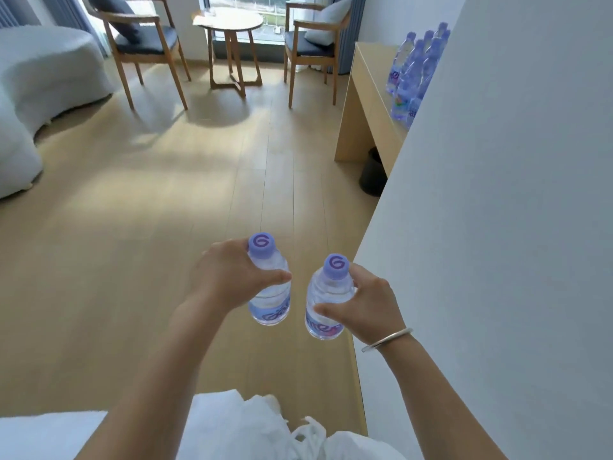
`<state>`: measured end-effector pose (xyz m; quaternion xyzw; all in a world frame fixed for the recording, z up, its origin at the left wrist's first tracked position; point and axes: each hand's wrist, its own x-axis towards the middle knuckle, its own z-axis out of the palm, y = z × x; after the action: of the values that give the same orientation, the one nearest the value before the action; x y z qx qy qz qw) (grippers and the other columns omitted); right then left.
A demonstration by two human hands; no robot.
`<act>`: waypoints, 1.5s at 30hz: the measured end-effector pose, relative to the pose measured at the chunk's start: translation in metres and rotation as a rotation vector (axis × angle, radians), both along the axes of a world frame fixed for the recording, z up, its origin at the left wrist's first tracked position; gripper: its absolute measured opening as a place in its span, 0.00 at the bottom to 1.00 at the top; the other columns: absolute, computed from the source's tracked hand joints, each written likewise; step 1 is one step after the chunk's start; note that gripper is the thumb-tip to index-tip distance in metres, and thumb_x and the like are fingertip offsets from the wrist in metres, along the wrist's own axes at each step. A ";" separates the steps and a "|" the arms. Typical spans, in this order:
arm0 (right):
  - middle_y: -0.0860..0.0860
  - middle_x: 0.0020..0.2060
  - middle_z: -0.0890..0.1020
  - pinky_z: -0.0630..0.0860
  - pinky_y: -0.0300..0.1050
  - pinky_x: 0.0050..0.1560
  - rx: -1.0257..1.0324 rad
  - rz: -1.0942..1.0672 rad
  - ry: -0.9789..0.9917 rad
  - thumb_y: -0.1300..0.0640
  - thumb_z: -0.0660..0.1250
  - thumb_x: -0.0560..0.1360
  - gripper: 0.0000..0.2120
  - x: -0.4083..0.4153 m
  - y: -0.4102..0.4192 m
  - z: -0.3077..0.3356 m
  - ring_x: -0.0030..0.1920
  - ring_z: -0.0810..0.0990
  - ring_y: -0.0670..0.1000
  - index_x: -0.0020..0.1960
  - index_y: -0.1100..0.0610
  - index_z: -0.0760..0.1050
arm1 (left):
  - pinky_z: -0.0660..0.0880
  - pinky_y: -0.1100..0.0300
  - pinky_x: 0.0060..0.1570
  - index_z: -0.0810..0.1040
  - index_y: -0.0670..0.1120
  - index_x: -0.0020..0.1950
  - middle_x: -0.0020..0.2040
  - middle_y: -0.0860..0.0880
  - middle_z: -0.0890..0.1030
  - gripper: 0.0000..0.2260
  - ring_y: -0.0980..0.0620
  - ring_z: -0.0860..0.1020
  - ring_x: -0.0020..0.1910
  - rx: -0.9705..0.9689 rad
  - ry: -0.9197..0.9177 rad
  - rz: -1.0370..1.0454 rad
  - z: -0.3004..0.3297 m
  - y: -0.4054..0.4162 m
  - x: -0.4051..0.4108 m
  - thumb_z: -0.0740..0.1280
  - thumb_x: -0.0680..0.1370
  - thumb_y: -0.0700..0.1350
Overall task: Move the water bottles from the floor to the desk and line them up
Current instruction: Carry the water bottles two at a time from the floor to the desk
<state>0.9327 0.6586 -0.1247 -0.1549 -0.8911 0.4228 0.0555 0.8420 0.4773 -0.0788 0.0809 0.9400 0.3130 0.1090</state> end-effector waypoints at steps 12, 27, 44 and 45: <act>0.47 0.37 0.82 0.79 0.49 0.43 -0.058 -0.099 0.074 0.55 0.77 0.60 0.16 -0.225 0.054 0.007 0.39 0.80 0.49 0.46 0.50 0.78 | 0.68 0.61 0.37 0.77 0.54 0.42 0.35 0.57 0.76 0.15 0.52 0.76 0.39 -0.023 0.052 -0.106 0.006 0.075 -0.237 0.74 0.63 0.60; 0.44 0.36 0.81 0.77 0.43 0.43 -0.116 -0.250 0.083 0.55 0.75 0.60 0.14 -0.505 0.216 0.028 0.39 0.78 0.45 0.43 0.46 0.77 | 0.68 0.62 0.33 0.76 0.52 0.38 0.34 0.56 0.77 0.13 0.53 0.74 0.36 0.000 0.096 -0.169 0.024 0.250 -0.522 0.74 0.64 0.58; 0.45 0.38 0.82 0.78 0.49 0.48 -0.150 -0.610 0.036 0.51 0.76 0.61 0.13 -0.758 0.336 0.027 0.43 0.80 0.47 0.43 0.44 0.77 | 0.67 0.63 0.31 0.76 0.54 0.35 0.33 0.54 0.77 0.12 0.57 0.72 0.32 0.034 0.066 -0.518 0.023 0.412 -0.807 0.75 0.64 0.58; 0.44 0.38 0.82 0.78 0.50 0.49 -0.147 -0.651 0.047 0.50 0.76 0.61 0.14 -0.773 0.343 0.028 0.43 0.80 0.47 0.44 0.44 0.77 | 0.67 0.63 0.31 0.76 0.54 0.36 0.33 0.54 0.77 0.13 0.57 0.72 0.32 0.040 0.071 -0.546 0.025 0.422 -0.826 0.75 0.63 0.58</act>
<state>0.1601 1.0017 -0.0971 -0.4254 -0.7603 0.4497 0.1968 0.0156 0.8991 -0.0539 0.3441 0.8803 0.2876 0.1546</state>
